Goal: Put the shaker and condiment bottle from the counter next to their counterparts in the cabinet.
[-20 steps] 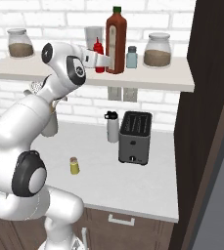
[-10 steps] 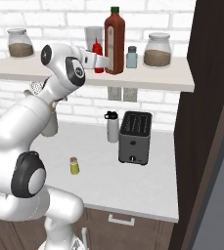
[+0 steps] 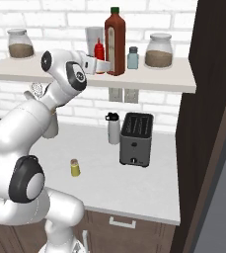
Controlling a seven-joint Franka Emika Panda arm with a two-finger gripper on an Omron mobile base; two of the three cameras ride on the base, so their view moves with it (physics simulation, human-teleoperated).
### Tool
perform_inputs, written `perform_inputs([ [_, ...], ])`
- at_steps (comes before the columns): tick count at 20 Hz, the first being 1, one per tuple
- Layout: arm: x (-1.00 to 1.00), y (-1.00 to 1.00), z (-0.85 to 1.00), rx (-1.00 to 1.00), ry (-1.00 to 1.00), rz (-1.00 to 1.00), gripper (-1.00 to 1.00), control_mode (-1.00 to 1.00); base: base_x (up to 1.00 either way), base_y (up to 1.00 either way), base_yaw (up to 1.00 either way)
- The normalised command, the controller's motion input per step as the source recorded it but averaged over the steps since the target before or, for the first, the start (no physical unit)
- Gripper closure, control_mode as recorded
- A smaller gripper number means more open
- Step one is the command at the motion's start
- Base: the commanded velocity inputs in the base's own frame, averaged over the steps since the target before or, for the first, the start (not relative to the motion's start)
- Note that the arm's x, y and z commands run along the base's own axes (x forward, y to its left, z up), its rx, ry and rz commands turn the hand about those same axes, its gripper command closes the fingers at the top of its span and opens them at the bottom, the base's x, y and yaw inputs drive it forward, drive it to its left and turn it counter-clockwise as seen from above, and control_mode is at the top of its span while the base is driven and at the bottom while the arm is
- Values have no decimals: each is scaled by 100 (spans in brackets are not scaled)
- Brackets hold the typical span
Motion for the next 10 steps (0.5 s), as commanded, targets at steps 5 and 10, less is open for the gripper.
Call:
perform_inputs([
  [5,-6,0,-1,0,0,0,-100,-100,0,0,0],
  [10,-23,0,0,0,0,0,-100,-100,0,0,0],
])
